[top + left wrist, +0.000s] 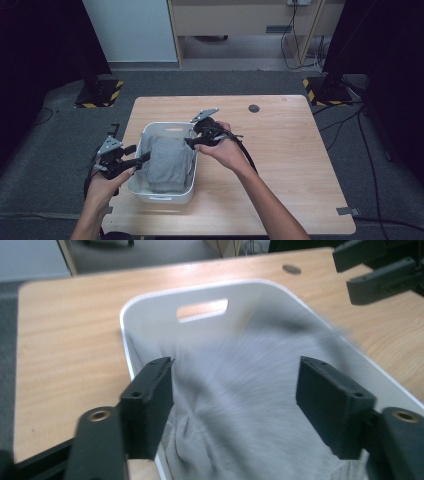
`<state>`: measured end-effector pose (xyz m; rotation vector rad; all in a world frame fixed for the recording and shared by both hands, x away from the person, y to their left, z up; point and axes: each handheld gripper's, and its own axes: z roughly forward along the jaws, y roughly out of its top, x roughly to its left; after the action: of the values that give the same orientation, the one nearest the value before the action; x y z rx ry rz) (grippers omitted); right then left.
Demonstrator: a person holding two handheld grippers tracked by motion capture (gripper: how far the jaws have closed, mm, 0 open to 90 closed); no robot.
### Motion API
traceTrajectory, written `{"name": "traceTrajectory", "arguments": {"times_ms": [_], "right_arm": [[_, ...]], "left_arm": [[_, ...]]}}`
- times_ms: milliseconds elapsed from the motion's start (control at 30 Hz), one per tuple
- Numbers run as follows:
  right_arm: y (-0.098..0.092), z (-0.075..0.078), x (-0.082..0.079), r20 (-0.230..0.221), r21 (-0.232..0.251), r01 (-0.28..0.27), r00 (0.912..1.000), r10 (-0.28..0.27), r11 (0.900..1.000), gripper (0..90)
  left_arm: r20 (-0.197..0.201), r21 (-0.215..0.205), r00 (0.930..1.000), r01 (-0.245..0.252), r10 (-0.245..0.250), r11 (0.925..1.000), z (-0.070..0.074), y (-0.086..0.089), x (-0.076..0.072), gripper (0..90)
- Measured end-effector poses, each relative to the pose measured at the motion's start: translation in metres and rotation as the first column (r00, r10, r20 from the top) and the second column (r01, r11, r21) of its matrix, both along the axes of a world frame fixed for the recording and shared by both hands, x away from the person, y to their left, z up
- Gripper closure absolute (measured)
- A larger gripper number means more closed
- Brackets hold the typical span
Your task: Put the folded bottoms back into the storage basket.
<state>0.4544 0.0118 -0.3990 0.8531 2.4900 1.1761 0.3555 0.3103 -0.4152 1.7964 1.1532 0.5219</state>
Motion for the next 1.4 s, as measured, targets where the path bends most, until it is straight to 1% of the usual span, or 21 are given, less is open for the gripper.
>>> {"name": "traceTrajectory", "arguments": {"times_ms": [33, 67, 100, 200, 233, 267, 367, 400, 500, 667, 700, 833, 867, 900, 1033, 1133, 1233, 1267, 1400], "right_arm": [[-0.002, 0.001, 0.0, 0.003, 0.007, -0.001, 1.0, 0.001, 1.0, 31.5], [-0.004, 0.001, 0.0, 0.001, 0.006, 0.0, 1.0, -0.001, 1.0, 29.3], [-0.006, 0.001, 0.0, 0.004, 0.007, 0.005, 1.0, -0.005, 1.0, 27.9], [-0.009, 0.001, 0.0, 0.013, 0.01, 0.015, 0.9998, -0.015, 1.0, 25.6], [-0.012, 0.0, 0.002, 0.012, 0.011, 0.024, 0.9996, -0.024, 1.0, 22.4], [-0.013, 0.0, 0.003, 0.014, 0.01, 0.027, 0.9995, -0.028, 1.0, 21.0], [-0.016, -0.001, 0.004, 0.013, 0.009, 0.036, 0.9993, -0.036, 0.999, 18.3], [-0.018, -0.001, 0.005, 0.017, 0.012, 0.043, 0.9989, -0.043, 0.999, 15.2], [-0.019, -0.002, 0.006, 0.01, 0.023, 0.04, 0.9991, -0.041, 0.999, 10.6], [-0.022, 0.0, 0.005, 0.007, 0.034, 0.024, 0.9997, -0.024, 0.999, 7.4], [-0.023, 0.001, 0.004, 0.007, 0.031, 0.022, 0.9997, -0.022, 0.999, 7.3], [-0.026, 0.002, 0.004, 0.005, 0.03, 0.017, 0.9998, -0.018, 0.999, 6.9], [-0.027, 0.002, 0.004, 0.005, 0.027, 0.019, 0.9998, -0.019, 0.999, 6.9], [-0.03, 0.002, 0.004, 0.002, 0.022, 0.017, 0.9999, -0.017, 1.0, 6.9], [-0.034, 0.003, 0.004, -0.004, 0.022, 0.02, 0.9998, -0.02, 1.0, 6.8], [-0.041, 0.003, 0.003, -0.009, 0.03, 0.027, 0.9996, -0.027, 0.999, 6.8], [-0.044, 0.003, 0.002, -0.005, 0.026, 0.028, 0.9996, -0.028, 0.999, 6.8], [-0.047, 0.003, 0.0, -0.003, 0.031, 0.029, 0.9996, -0.029, 0.999, 6.9], [-0.054, 0.002, 0.0, -0.006, 0.038, 0.036, 0.9994, -0.036, 0.999, 6.9]], "left_arm": [[0.006, 0.02, 1.0, 0.001, -0.002, 0.9998, 0.001, 0.0, 0.0, 28.3], [0.006, 0.02, 1.0, 0.001, -0.002, 0.9998, 0.001, 0.0, 0.0, 26.4], [0.004, 0.043, 0.9999, 0.013, -0.014, 0.999, 0.003, -0.001, 0.002, 24.2], [0.009, 0.05, 0.9998, 0.016, -0.017, 0.9986, 0.004, -0.001, 0.003, 20.8], [0.009, 0.058, 0.9998, 0.015, -0.016, 0.9982, 0.004, -0.001, 0.004, 18.8], [0.0, 0.055, 0.9998, 0.018, -0.018, 0.9984, 0.004, -0.001, 0.005, 17.2], [-0.003, 0.054, 0.9999, 0.015, -0.015, 0.9984, 0.003, -0.001, 0.006, 15.0], [-0.008, 0.049, 0.9998, 0.016, -0.016, 0.9987, 0.002, 0.0, 0.008, 11.0], [-0.015, 0.049, 0.9996, 0.026, -0.025, 0.9985, 0.002, -0.001, 0.009, 8.9], [-0.009, 0.047, 0.9991, 0.041, -0.04, 0.9981, 0.003, -0.004, 0.01, 6.7], [-0.008, 0.048, 0.9987, 0.052, -0.051, 0.9975, 0.004, -0.006, 0.011, 5.7], [-0.007, 0.047, 0.9978, 0.066, -0.065, 0.9967, 0.006, -0.01, 0.011, 4.7], [-0.005, 0.053, 0.998, 0.064, -0.063, 0.9966, 0.007, -0.011, 0.011, 4.6], [-0.004, 0.046, 0.9977, 0.067, -0.067, 0.9967, 0.008, -0.012, 0.012, 4.5], [-0.004, 0.053, 0.9976, 0.069, -0.069, 0.9962, 0.009, -0.014, 0.013, 4.1], [-0.009, 0.056, 0.9972, 0.075, -0.075, 0.9956, 0.01, -0.017, 0.014, 3.6], [-0.01, 0.061, 0.9973, 0.073, -0.072, 0.9955, 0.01, -0.019, 0.015, 3.7], [-0.01, 0.055, 0.9969, 0.079, -0.078, 0.9954, 0.01, -0.02, 0.015, 3.7], [-0.01, 0.062, 0.9964, 0.084, -0.084, 0.9945, 0.012, -0.022, 0.016, 3.9]]}}
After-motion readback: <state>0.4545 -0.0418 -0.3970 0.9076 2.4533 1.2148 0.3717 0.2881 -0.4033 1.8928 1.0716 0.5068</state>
